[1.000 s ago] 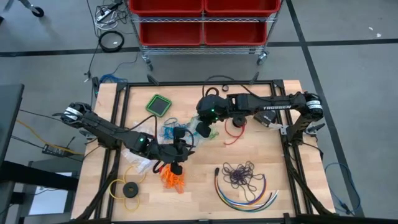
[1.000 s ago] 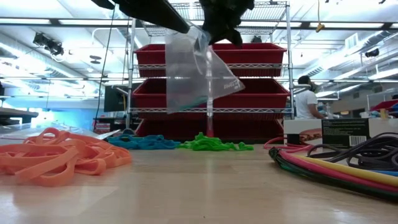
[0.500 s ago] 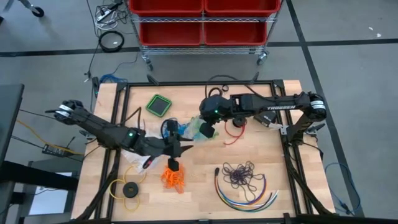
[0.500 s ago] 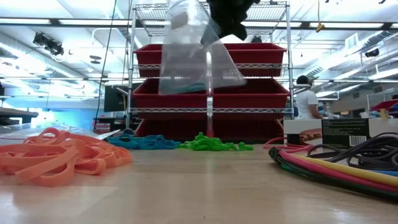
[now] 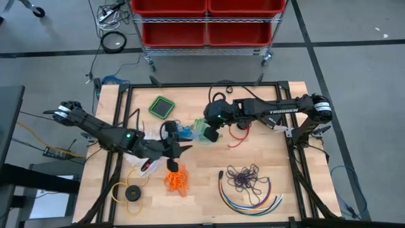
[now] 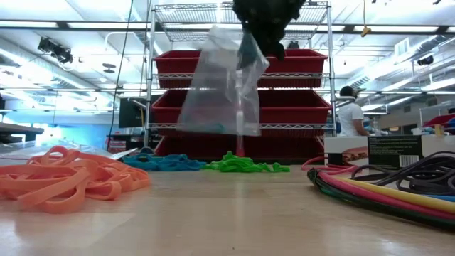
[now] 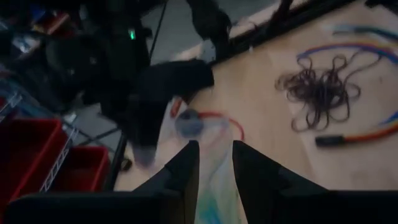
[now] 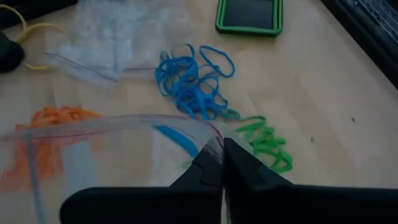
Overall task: Sort rubber bands
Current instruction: Put the blue rubber band into the transparent zip bag
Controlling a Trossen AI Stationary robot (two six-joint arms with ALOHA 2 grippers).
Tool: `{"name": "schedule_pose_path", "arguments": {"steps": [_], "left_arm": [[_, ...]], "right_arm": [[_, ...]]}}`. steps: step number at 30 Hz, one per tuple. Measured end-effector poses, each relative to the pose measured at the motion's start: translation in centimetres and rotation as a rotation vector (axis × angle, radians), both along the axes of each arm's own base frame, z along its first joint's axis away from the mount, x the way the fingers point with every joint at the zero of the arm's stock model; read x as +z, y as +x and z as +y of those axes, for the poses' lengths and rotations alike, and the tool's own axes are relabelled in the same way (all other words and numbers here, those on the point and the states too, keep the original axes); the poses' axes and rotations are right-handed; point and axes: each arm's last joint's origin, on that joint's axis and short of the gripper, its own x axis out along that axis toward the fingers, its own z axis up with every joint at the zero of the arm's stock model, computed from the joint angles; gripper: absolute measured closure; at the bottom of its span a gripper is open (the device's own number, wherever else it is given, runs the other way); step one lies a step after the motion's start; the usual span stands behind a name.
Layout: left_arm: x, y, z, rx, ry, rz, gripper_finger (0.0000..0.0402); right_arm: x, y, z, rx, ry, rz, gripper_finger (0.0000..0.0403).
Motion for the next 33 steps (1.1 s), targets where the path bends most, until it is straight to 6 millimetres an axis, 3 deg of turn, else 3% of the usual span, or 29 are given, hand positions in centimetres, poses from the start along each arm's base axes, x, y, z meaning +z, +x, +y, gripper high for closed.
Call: {"name": "schedule_pose_path", "arguments": {"steps": [6, 11, 17, 27, 33], "left_arm": [[-3.9, -1.4, 1.7, 0.097, -0.025, 0.107, 0.0298], [-8.5, -2.8, 3.7, 0.163, -0.034, 0.176, 0.0298], [-12.4, -3.8, 6.2, 0.165, -0.143, 0.19, 0.0298], [-15.2, -4.5, 9.4, 0.14, -0.396, 0.219, 0.0298], [-16.6, -4.6, 10.7, 0.189, -0.419, 0.266, 0.0298]], "right_arm": [[-0.4, -0.6, 0.0, -0.025, 0.0, -0.006, 0.0403], [-0.4, -0.7, 0.0, -0.033, -0.008, -0.012, 0.0403], [-0.3, -0.6, 0.0, -0.034, -0.007, -0.025, 0.0403], [-0.2, -0.5, 0.0, -0.03, 0.004, -0.041, 0.0403], [-0.1, -0.4, 0.0, -0.028, 0.007, -0.052, 0.0403]]}}
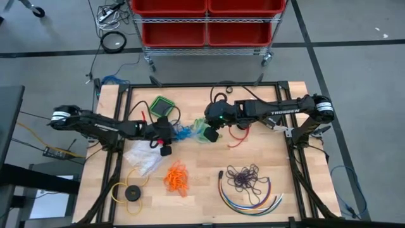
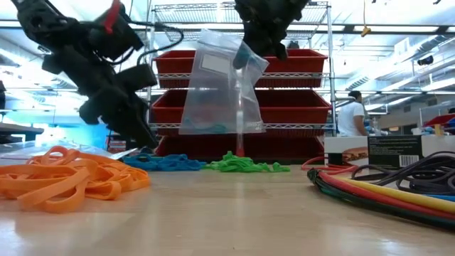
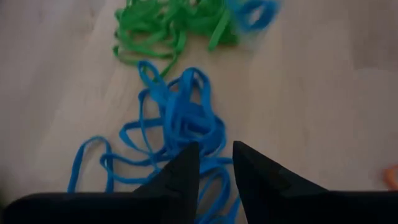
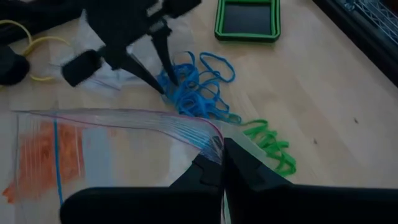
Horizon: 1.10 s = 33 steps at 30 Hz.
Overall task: Sort rubber bands
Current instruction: Put the blue rubber band into the transparent zip bag
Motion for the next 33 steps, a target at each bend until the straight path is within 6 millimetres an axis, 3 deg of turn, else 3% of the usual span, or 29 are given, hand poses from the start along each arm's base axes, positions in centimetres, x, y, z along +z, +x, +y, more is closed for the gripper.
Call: {"name": "schedule_pose_path", "arguments": {"steps": [6, 10, 14, 27, 30, 33], "left_arm": [[-1.1, 0.5, 0.5, -0.01, -0.044, 0.022, 0.0315], [-0.7, 0.9, 0.5, -0.012, -0.041, -0.011, 0.0351], [0.8, 1.8, 0.5, -0.031, -0.037, -0.065, 0.0394], [9.5, 2.5, -0.9, -0.152, 0.002, -0.082, 0.04], [9.6, 2.0, -0.9, -0.149, -0.008, -0.012, 0.0399], [8.0, 1.6, -0.7, -0.134, -0.005, 0.06, 0.0387]], "right_arm": [[0.1, 0.1, 0.0, 0.001, -0.001, -0.016, 0.0403], [0.1, 0.1, 0.0, 0.001, -0.001, -0.015, 0.0403], [0.1, 0.1, 0.0, 0.002, 0.0, -0.009, 0.0403], [-0.1, 0.0, 0.0, 0.003, 0.0, 0.008, 0.0403], [-0.1, 0.0, 0.0, 0.005, 0.003, 0.008, 0.0403], [0.0, 0.0, 0.1, 0.009, 0.01, 0.006, 0.0403]]}}
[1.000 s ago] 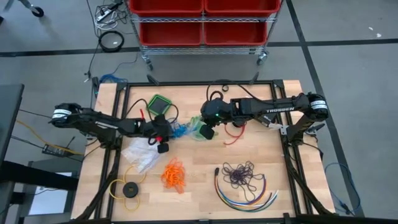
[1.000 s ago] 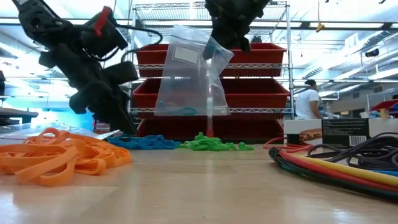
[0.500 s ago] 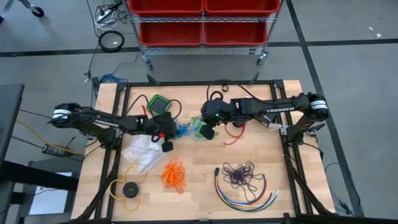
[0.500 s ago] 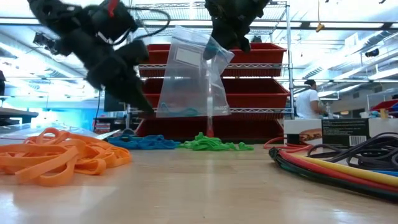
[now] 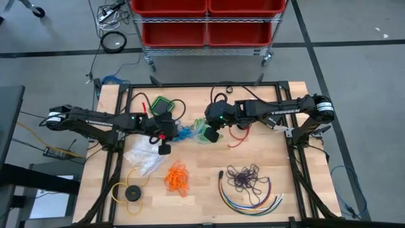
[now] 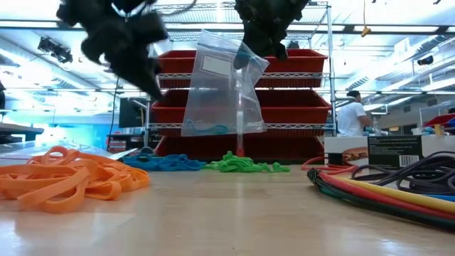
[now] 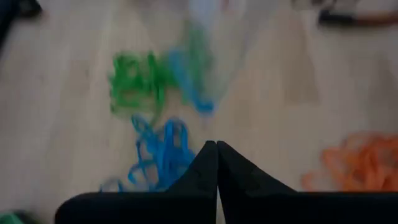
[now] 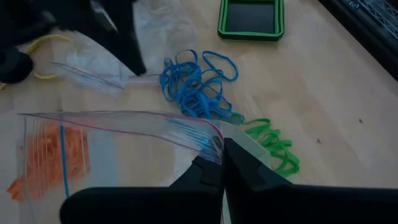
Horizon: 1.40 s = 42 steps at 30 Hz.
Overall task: Sort rubber bands
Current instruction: Put the blue rubber band into the transparent zip bag
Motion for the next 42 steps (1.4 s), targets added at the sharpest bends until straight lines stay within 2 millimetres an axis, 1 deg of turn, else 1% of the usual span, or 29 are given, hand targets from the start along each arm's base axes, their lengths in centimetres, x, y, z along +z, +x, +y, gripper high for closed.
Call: {"name": "schedule_pose_path", "arguments": {"steps": [4, 8, 11, 15, 17, 19, 22, 26, 34, 39, 42], "left_arm": [[-3.0, -0.3, 1.0, 0.066, 0.038, 0.087, 0.0358], [-4.7, -0.2, 3.0, 0.181, 0.054, 0.096, 0.0333], [-5.3, -0.2, 4.7, 0.259, 0.039, 0.082, 0.0323], [-5.9, -0.1, 6.5, 0.295, -0.007, 0.08, 0.0321], [-6.0, 0.0, 7.3, 0.31, 0.026, 0.072, 0.0321], [-6.1, -0.1, 7.8, 0.342, 0.115, 0.093, 0.0321], [-6.1, -0.3, 8.2, 0.424, 0.185, 0.116, 0.0321], [-6.2, -0.5, 8.2, 0.506, 0.141, 0.107, 0.0321], [-6.2, -0.4, 8.2, 0.496, 0.139, 0.104, 0.032], [-6.6, -0.3, 9.0, 0.407, 0.039, 0.084, 0.0318], [-7.4, -0.4, 9.6, 0.404, 0.002, 0.115, 0.0299]], "right_arm": [[0.0, 0.1, 0.2, 0.005, 0.009, -0.008, 0.0403], [0.1, 0.1, 0.2, 0.005, 0.008, -0.014, 0.0403], [0.1, 0.1, 0.2, 0.005, 0.008, -0.014, 0.0403], [0.1, 0.1, 0.2, 0.005, 0.008, -0.012, 0.0403], [0.1, 0.1, 0.2, 0.005, 0.009, -0.01, 0.0403], [0.0, 0.1, 0.2, 0.007, 0.01, -0.009, 0.0403], [0.0, 0.1, 0.2, 0.009, 0.012, -0.007, 0.0403], [0.0, 0.1, 0.2, 0.009, 0.013, -0.009, 0.0403], [0.1, 0.1, 0.2, 0.009, 0.013, -0.018, 0.0403], [0.1, 0.1, 0.2, 0.01, 0.013, -0.019, 0.0403], [0.1, 0.1, 0.2, 0.01, 0.012, -0.019, 0.0403]]}}
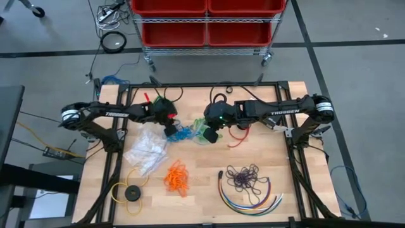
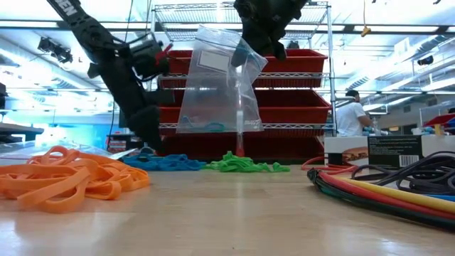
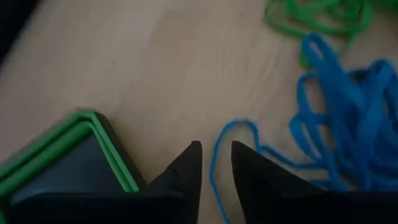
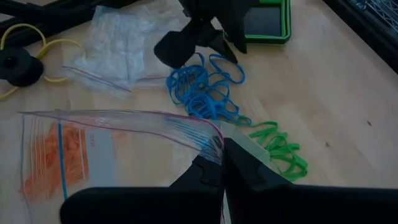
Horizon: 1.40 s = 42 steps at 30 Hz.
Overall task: Sort rubber bands
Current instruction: Put the blue rubber band into the transparent zip bag
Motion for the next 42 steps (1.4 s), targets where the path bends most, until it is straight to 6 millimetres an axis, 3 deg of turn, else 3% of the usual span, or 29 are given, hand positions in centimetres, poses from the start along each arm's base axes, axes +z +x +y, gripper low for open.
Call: {"name": "schedule_pose_path", "arguments": {"steps": [6, 11, 14, 18, 22, 24, 31, 34, 42], "left_arm": [[-2.0, 0.1, 1.1, 0.016, -0.043, 0.057, 0.0252], [-3.0, 0.6, 1.5, -0.019, -0.034, 0.07, 0.0253], [-3.3, 0.7, 1.5, -0.023, -0.034, 0.072, 0.0283], [-3.0, 0.8, 1.5, -0.064, -0.034, 0.079, 0.0379], [-1.9, 1.0, 1.3, -0.058, -0.044, 0.079, 0.0396], [-0.8, 1.1, 1.0, -0.062, -0.053, 0.074, 0.0397], [6.2, 1.4, -1.3, -0.148, -0.014, -0.069, 0.0399], [9.7, 1.0, -2.7, -0.181, 0.02, -0.2, 0.04], [16.3, 0.8, -7.6, -0.368, 0.059, -0.489, 0.0401]], "right_arm": [[0.0, 0.0, 0.0, 0.0, 0.0, -0.002, 0.0403], [0.0, 0.0, 0.0, 0.001, -0.001, -0.004, 0.0403], [0.1, 0.1, 0.0, 0.004, -0.004, -0.008, 0.0403], [0.1, 0.1, 0.0, 0.005, -0.005, -0.01, 0.0403], [0.1, 0.1, 0.0, 0.005, -0.006, -0.009, 0.0403], [0.1, 0.1, 0.0, 0.005, -0.006, -0.009, 0.0403], [0.1, 0.1, 0.0, 0.005, -0.006, -0.009, 0.0403], [0.1, 0.1, 0.0, 0.005, -0.006, -0.01, 0.0403], [0.2, 0.2, 0.0, -0.003, 0.002, -0.025, 0.0403]]}}
